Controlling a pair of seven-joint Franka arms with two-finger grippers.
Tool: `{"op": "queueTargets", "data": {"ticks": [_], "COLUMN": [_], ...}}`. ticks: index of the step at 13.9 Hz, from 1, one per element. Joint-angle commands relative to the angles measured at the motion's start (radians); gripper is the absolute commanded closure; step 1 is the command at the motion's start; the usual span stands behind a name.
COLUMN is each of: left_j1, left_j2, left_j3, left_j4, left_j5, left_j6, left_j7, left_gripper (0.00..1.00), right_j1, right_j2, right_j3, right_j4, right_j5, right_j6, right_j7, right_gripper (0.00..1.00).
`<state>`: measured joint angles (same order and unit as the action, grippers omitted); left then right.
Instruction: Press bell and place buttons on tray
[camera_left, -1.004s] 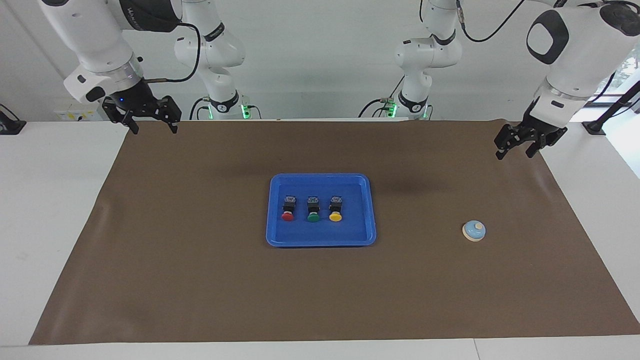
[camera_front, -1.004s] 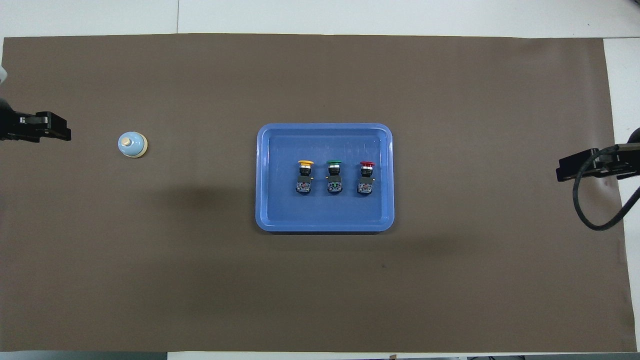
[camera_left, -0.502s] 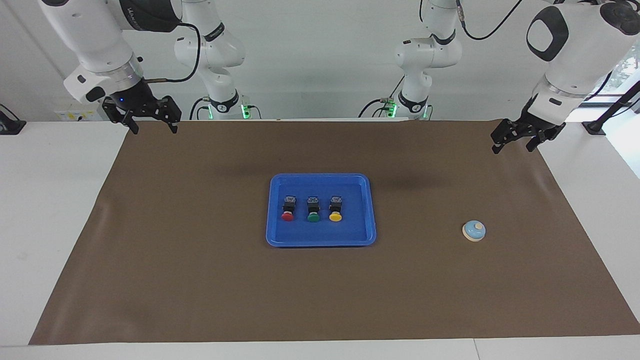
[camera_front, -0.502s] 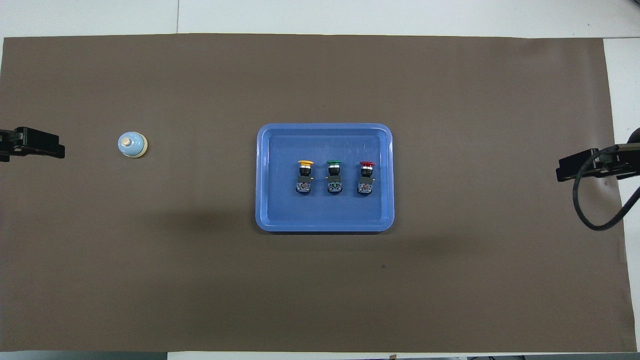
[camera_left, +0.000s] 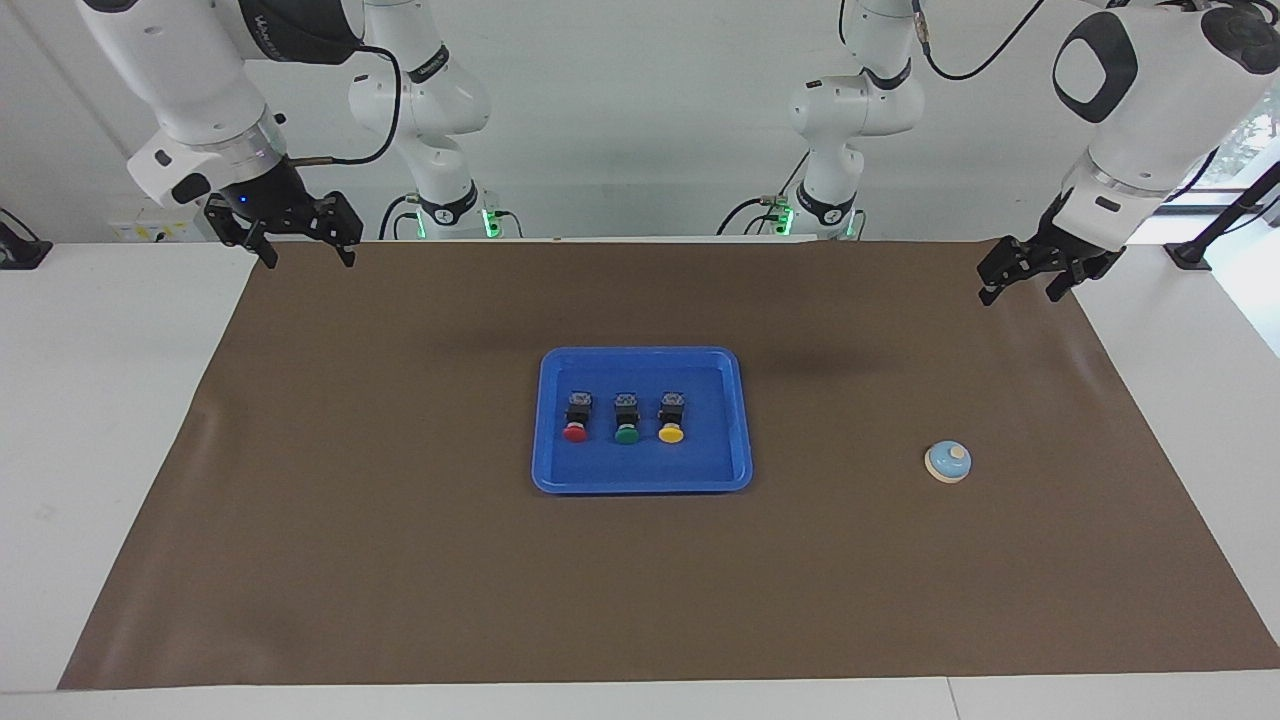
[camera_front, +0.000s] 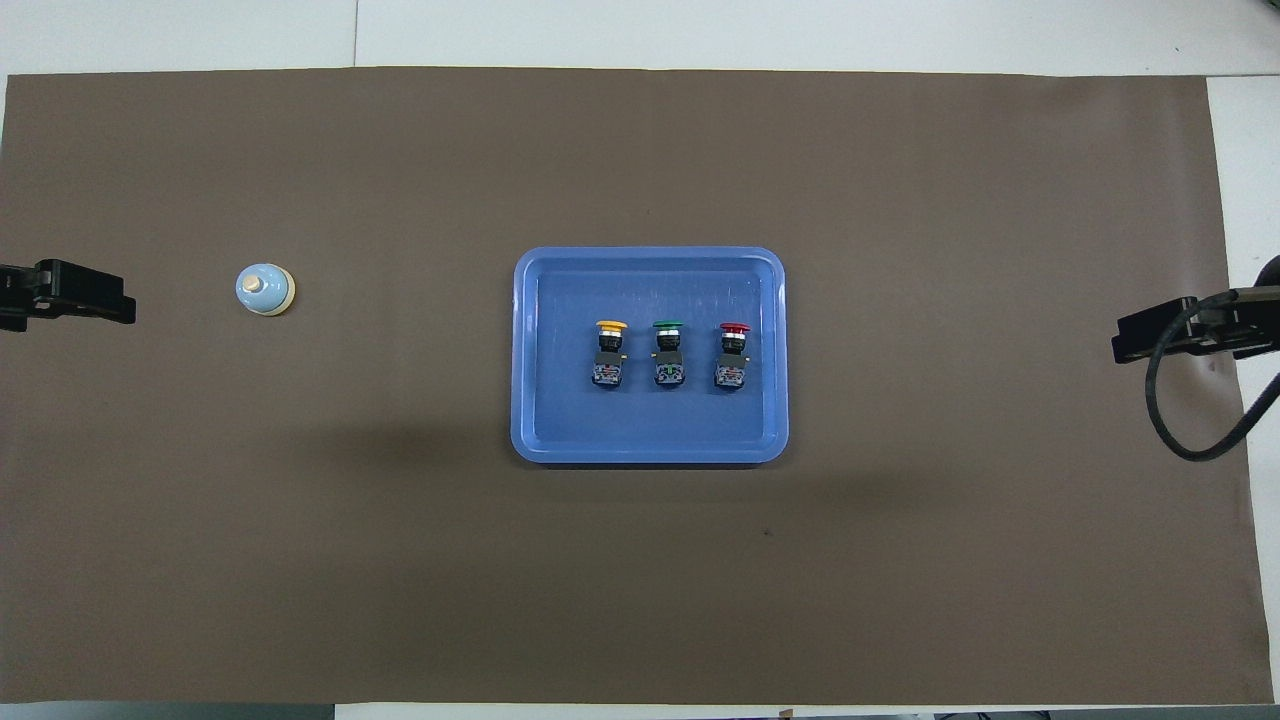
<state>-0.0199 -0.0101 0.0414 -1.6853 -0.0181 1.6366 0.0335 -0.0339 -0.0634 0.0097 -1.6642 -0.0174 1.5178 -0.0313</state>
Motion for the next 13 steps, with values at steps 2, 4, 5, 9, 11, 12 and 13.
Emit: {"op": "queueTargets", "data": {"ticks": [2,4,5,9,11,12,13], "left_j1": [-0.002,-0.002,0.0,0.002,0.003,0.003,0.003], "left_j2": [-0.013,-0.013,-0.014,-0.014,-0.014,-0.014,-0.014], "left_j3": [0.003,0.003,0.003,0.003,0.005,0.005,0.005], "left_j4": [-0.008,-0.01,-0.01,-0.01,-0.01,-0.01,-0.01], "left_j5": [-0.014,-0.013,-0.013,-0.013,-0.013,-0.013,-0.013], "left_j6": [-0.024,-0.024,-0.021,-0.012,-0.014,-0.012,-0.014], "left_j7": [-0.009,-0.009,-0.009,-0.004,-0.004,-0.004,-0.004], "left_gripper": [0.0,0.0,0.0,0.0,0.0,0.0,0.0], "right_j1": [-0.018,-0.018,-0.018,-0.018,-0.018,-0.018,-0.018], "right_j2": [-0.016,-0.016,-0.016,-0.016,-0.016,-0.016,-0.016], "right_j3": [0.007,0.007,0.007,0.007,0.007,0.007,0.007], "right_j4": [-0.02,-0.02,-0.02,-0.02,-0.02,-0.02,-0.02], "right_j5": [0.02,0.019,0.02,0.019,0.019,0.019,0.019], "right_j6": [0.01,0.01,0.01,0.01,0.01,0.01,0.01], "right_j7": [-0.021,-0.021,-0.021,-0.021,-0.021,-0.021,-0.021], "right_gripper": [0.0,0.0,0.0,0.0,0.0,0.0,0.0]}}
